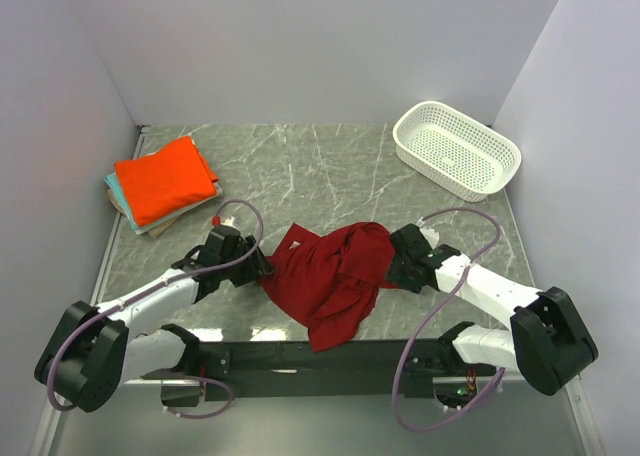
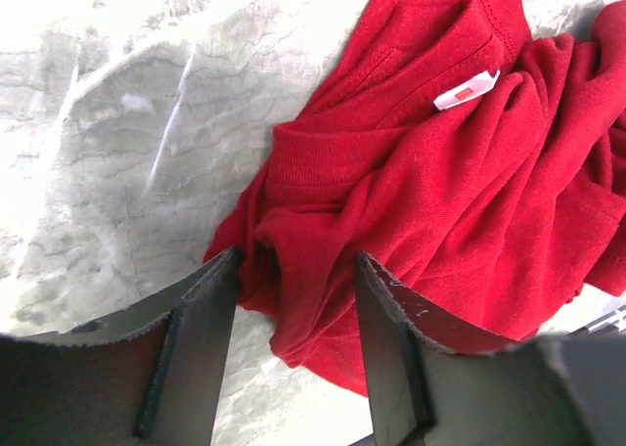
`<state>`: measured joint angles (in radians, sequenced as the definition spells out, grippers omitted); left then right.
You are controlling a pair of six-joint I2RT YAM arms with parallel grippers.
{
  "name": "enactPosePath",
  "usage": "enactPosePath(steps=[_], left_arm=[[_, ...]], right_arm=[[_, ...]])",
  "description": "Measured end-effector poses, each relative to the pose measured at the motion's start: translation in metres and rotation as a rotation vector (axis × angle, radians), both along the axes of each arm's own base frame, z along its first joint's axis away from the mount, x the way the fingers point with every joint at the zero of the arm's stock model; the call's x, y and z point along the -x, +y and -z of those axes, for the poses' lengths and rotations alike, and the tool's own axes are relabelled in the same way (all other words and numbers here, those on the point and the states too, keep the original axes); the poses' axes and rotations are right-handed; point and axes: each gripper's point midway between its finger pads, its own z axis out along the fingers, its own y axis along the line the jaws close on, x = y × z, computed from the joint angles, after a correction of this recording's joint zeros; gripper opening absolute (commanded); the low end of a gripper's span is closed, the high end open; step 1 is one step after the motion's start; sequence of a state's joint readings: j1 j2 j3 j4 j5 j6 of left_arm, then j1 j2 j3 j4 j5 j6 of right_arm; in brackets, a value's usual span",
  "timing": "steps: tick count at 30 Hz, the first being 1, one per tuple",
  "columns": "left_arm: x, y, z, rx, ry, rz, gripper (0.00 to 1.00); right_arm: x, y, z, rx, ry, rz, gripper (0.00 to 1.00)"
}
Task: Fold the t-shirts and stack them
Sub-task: Flatten the tshirt out
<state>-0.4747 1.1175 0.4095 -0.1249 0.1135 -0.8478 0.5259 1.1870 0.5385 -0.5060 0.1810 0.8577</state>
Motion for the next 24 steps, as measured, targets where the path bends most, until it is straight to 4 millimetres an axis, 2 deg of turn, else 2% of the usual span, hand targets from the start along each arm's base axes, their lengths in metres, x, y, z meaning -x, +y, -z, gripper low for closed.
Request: enactPosePath(steps=[4, 7, 8, 9, 11, 13, 16, 18, 21, 24], left_arm=[[-0.001, -0.002, 0.002, 0.007, 0.009, -0.001, 0.45], [-0.002, -0.003, 0.005, 0.009, 0.017, 0.001, 0.25], [-0.002, -0.004, 0.007, 0.010, 0.020, 0.002, 0.09], [-0.002, -0.005, 0.009, 0.011, 0.026, 0.000, 0.02], [-0.003, -0.005, 0.013, 0.006, 0.034, 0.007, 0.00], [-0.004, -0.005, 0.014, -0.004, 0.040, 0.007, 0.00], [-0.015, -0.002, 0.003, -0.030, 0.018, -0.005, 0.00], [-0.031, 0.003, -0.014, -0.047, -0.018, -0.026, 0.00], [-0.063, 0.016, -0.053, -0.049, -0.108, -0.082, 0.00], [-0.096, 0.041, -0.105, -0.038, -0.227, -0.164, 0.00]], right_arm=[[0.000, -0.002, 0.002, -0.001, 0.001, 0.015, 0.38], [0.000, -0.003, 0.003, 0.001, 0.004, 0.021, 0.23], [-0.001, -0.002, 0.004, 0.001, 0.004, 0.020, 0.15], [-0.001, -0.002, 0.004, 0.002, 0.005, 0.020, 0.11], [-0.001, -0.002, 0.004, -0.002, 0.005, 0.024, 0.01], [-0.002, -0.003, 0.003, 0.001, 0.009, 0.028, 0.00], [-0.003, -0.011, -0.002, 0.015, 0.023, 0.049, 0.00], [-0.010, -0.019, -0.015, 0.014, 0.011, 0.075, 0.00], [-0.035, -0.038, -0.056, -0.008, -0.079, 0.138, 0.00], [-0.066, -0.062, -0.119, -0.016, -0.242, 0.196, 0.00]])
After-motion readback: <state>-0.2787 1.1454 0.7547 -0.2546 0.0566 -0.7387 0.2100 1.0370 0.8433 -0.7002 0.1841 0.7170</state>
